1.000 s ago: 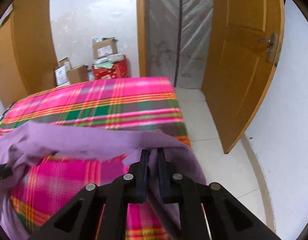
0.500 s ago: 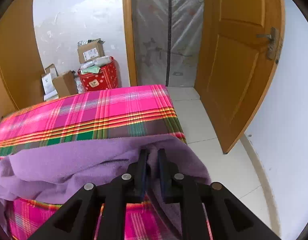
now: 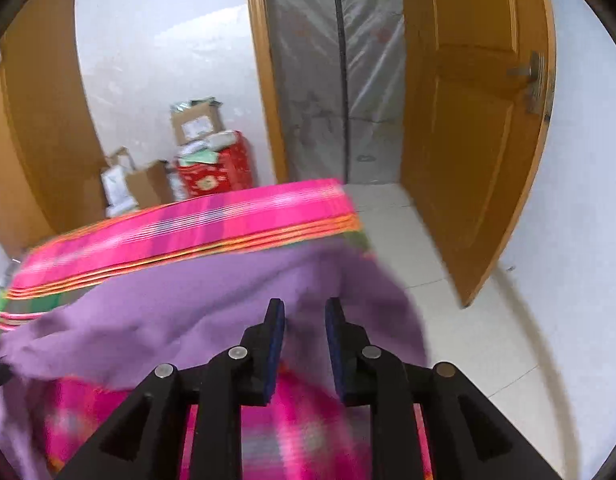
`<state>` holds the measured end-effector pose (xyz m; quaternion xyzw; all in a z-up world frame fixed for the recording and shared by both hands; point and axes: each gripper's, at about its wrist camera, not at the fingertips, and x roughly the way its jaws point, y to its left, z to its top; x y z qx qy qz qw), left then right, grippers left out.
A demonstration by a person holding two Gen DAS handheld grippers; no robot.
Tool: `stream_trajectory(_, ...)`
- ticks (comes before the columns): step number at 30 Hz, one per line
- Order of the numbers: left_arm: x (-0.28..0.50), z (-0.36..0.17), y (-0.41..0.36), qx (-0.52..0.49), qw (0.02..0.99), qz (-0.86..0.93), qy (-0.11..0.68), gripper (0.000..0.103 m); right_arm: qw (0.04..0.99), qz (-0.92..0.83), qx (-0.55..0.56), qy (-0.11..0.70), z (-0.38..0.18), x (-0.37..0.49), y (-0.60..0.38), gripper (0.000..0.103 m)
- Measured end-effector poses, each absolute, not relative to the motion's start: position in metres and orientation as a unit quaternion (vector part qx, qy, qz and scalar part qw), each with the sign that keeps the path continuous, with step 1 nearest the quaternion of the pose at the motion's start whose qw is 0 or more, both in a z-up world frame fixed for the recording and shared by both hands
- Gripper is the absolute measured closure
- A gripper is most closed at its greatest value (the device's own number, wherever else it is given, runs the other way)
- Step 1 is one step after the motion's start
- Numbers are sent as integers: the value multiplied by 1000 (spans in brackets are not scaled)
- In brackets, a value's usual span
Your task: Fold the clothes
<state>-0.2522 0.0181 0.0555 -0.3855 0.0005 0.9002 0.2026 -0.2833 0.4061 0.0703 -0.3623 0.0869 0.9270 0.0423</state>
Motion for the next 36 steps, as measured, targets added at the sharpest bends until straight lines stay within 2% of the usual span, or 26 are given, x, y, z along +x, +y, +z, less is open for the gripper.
stream_trajectory(6,-246,60,16,-381,205,902,-14,95,-36,895,-418,155,42,-275,393,76)
stream_trajectory(10,-244,60,10,-379,200,904,-19,95,-11,887,-422,185,31,-292,397,67)
stream_trajectory(15,-247,56,6,-385,196,902,-22,95,48,882,-430,187,22,-311,404,67)
stream_trajectory(20,-248,52,10,-386,198,901,-16,95,62,877,-435,194,16,-328,407,67)
stream_trajectory(21,-249,52,10,-388,199,900,-15,95,64,877,-433,196,16,-329,408,71)
stream_trajectory(22,-248,51,10,-389,200,899,-14,95,67,876,-433,200,15,-331,409,88)
stream_trajectory(23,-248,51,10,-389,199,899,-12,95,69,875,-433,204,13,-332,410,95)
stream_trajectory(36,-227,62,27,-381,221,898,12,95,73,884,-391,247,41,-291,445,98)
